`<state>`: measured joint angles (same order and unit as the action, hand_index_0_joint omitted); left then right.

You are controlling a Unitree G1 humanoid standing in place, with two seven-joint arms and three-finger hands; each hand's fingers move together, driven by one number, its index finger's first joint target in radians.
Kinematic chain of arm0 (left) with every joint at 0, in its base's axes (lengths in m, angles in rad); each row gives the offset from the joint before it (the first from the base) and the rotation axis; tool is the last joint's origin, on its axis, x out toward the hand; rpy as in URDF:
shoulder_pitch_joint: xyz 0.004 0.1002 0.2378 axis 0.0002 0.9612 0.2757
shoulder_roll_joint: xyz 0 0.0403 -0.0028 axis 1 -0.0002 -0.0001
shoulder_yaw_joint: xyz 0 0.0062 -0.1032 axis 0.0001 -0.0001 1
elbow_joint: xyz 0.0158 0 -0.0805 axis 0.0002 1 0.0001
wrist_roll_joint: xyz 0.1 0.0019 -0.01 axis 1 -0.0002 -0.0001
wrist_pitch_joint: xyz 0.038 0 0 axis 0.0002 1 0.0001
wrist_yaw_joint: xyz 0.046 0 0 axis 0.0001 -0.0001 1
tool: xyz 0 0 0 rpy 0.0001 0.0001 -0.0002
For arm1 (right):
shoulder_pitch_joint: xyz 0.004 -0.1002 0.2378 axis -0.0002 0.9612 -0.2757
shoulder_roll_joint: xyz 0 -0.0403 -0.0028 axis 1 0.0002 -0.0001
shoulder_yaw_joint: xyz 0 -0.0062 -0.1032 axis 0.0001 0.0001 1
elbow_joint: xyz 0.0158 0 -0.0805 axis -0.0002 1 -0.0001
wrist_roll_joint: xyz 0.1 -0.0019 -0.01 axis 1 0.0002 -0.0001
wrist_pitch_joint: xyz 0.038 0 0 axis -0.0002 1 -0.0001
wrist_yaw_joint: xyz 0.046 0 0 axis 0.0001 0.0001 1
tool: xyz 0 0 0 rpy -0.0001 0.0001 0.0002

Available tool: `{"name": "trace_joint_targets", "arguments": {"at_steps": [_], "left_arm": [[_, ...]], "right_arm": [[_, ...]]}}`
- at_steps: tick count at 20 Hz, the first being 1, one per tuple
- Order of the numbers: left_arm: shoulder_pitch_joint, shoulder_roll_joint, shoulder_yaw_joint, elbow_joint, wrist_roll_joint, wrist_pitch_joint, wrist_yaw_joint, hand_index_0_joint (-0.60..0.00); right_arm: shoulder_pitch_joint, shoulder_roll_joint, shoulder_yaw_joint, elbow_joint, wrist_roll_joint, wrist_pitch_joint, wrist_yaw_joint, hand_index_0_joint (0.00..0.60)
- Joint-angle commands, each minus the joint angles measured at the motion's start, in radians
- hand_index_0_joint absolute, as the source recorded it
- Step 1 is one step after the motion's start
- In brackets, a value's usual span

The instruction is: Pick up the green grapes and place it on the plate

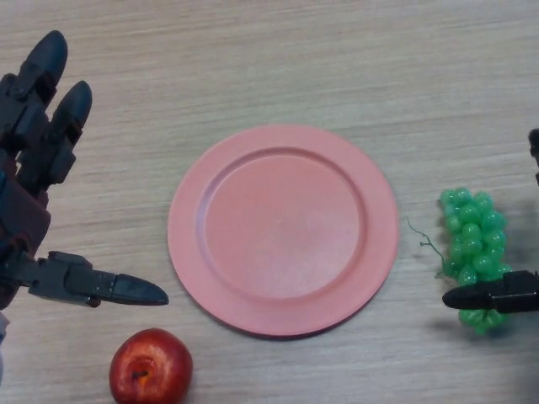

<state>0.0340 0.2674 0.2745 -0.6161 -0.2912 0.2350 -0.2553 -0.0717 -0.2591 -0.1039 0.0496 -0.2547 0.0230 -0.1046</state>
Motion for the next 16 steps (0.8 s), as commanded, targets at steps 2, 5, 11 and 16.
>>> {"name": "trace_joint_targets", "arguments": {"at_steps": [2, 5, 11, 16], "left_arm": [[-0.025, 0.029, 0.046, -0.057, -0.006, -0.137, -0.009, 0.000], [-0.027, 0.030, 0.048, -0.054, -0.010, -0.138, -0.010, 0.000], [-0.026, 0.034, 0.070, -0.030, -0.028, -0.166, -0.006, 0.000], [-0.019, 0.032, 0.077, -0.017, -0.018, -0.201, 0.006, 0.000]], "right_arm": [[-0.087, -0.037, 0.004, 0.012, -0.075, -0.121, -0.080, 0.000], [-0.112, -0.034, 0.023, 0.054, -0.097, -0.129, -0.099, 0.049], [-0.123, -0.072, 0.055, 0.142, -0.362, -0.185, -0.030, 0.600], [-0.127, -0.075, 0.026, -0.061, -0.348, -0.110, 0.066, 0.600]]}}
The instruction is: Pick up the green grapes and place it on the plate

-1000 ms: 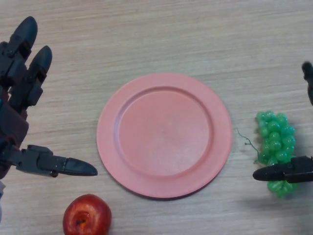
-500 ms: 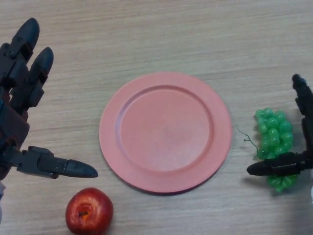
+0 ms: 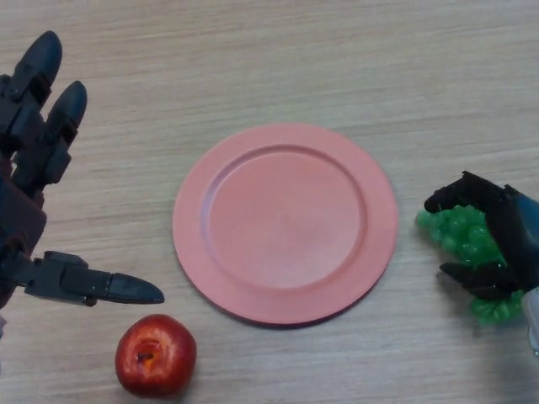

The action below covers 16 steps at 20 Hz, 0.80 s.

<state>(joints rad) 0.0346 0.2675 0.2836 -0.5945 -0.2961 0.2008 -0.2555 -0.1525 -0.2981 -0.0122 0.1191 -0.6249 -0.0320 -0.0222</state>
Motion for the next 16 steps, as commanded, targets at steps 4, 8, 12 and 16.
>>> {"name": "trace_joint_targets", "arguments": {"at_steps": [4, 8, 12, 16], "left_arm": [[-0.020, 0.031, 0.067, -0.043, -0.020, -0.174, 0.008, 0.000], [-0.012, 0.029, 0.083, -0.043, -0.047, -0.185, 0.003, 0.000], [0.010, 0.024, 0.107, -0.054, -0.084, -0.185, -0.004, 0.000], [0.024, 0.019, 0.121, -0.056, -0.096, -0.192, -0.015, 0.000]], "right_arm": [[-0.120, 0.018, 0.003, -0.398, 0.079, 0.127, 0.141, 0.600], [-0.271, 0.102, 0.176, -0.552, 0.128, 0.376, 0.195, 0.600], [-0.469, 0.108, 0.348, -0.508, 0.186, 0.462, 0.098, 0.600], [-0.542, 0.108, 0.440, -0.527, 0.334, 0.562, 0.036, 0.400]]}}
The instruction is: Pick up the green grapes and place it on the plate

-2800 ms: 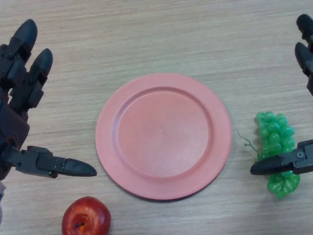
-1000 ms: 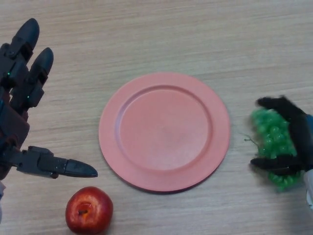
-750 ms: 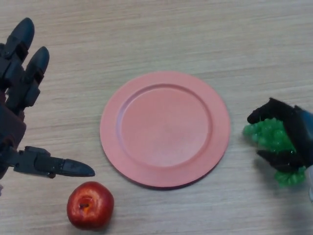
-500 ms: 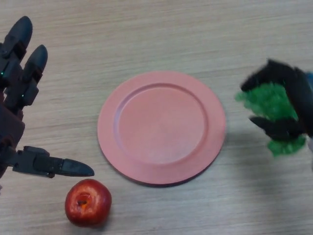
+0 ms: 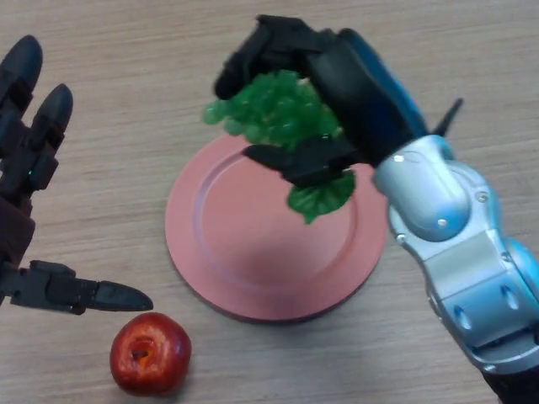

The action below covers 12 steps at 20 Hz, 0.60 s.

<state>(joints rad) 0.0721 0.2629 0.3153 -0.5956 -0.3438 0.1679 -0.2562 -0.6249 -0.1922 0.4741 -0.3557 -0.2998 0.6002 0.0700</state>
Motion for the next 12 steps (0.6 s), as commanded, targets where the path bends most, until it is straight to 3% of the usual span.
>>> {"name": "trace_joint_targets", "arguments": {"at_steps": [1, 2, 3, 4, 8, 12], "left_arm": [[-0.011, 0.022, 0.092, -0.054, -0.050, -0.161, -0.016, 0.000], [-0.006, 0.021, 0.099, -0.052, -0.051, -0.166, -0.020, 0.000], [-0.002, 0.019, 0.105, -0.051, -0.050, -0.170, -0.023, 0.000], [0.006, 0.017, 0.110, -0.057, -0.048, -0.170, -0.025, 0.000], [0.015, 0.016, 0.115, -0.075, -0.054, -0.146, -0.037, 0.000], [0.009, 0.012, 0.119, -0.083, -0.054, -0.141, -0.037, 0.000]], "right_arm": [[-0.079, 0.002, -0.035, -0.058, 0.029, -0.057, -0.060, 0.301], [-0.105, 0.002, -0.013, -0.069, 0.061, -0.030, -0.068, 0.151], [-0.135, 0.002, 0.006, -0.070, 0.066, -0.014, -0.080, 0.051], [-0.163, 0.002, 0.018, -0.064, 0.040, -0.022, -0.103, 0.000], [-0.159, 0.002, -0.003, -0.087, 0.044, -0.059, -0.122, 0.000], [-0.042, 0.002, -0.112, -0.236, 0.003, -0.026, -0.001, 0.000]]}}
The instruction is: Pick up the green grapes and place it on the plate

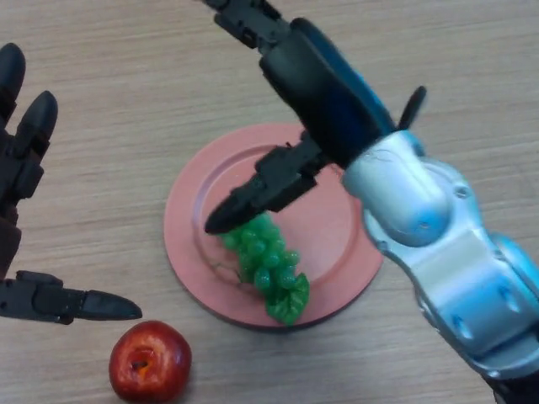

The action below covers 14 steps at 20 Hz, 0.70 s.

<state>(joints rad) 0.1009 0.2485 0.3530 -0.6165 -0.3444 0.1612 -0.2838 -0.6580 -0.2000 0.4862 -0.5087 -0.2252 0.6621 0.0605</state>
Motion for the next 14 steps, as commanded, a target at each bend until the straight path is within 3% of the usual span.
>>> {"name": "trace_joint_targets", "arguments": {"at_steps": [1, 4, 8, 12, 14], "left_arm": [[-0.020, 0.027, 0.083, -0.064, -0.055, -0.134, -0.009, 0.000], [-0.022, 0.029, 0.082, -0.074, -0.050, -0.122, -0.005, 0.000], [-0.040, 0.040, 0.092, -0.099, -0.055, -0.088, 0.009, 0.000], [-0.052, 0.048, 0.082, -0.125, -0.043, -0.056, 0.023, 0.000], [-0.066, 0.056, 0.080, -0.117, -0.033, -0.048, 0.022, 0.000]], "right_arm": [[0.027, 0.010, -0.155, -0.119, -0.079, -0.087, 0.041, 0.000], [0.210, 0.010, -0.295, -0.286, -0.019, -0.053, 0.127, 0.000], [0.436, 0.010, -0.412, -0.404, 0.155, -0.145, 0.132, 0.000], [0.555, -0.016, -0.444, -0.421, 0.236, -0.263, 0.102, 0.000], [0.565, -0.023, -0.459, -0.412, 0.244, -0.299, 0.103, 0.000]]}}
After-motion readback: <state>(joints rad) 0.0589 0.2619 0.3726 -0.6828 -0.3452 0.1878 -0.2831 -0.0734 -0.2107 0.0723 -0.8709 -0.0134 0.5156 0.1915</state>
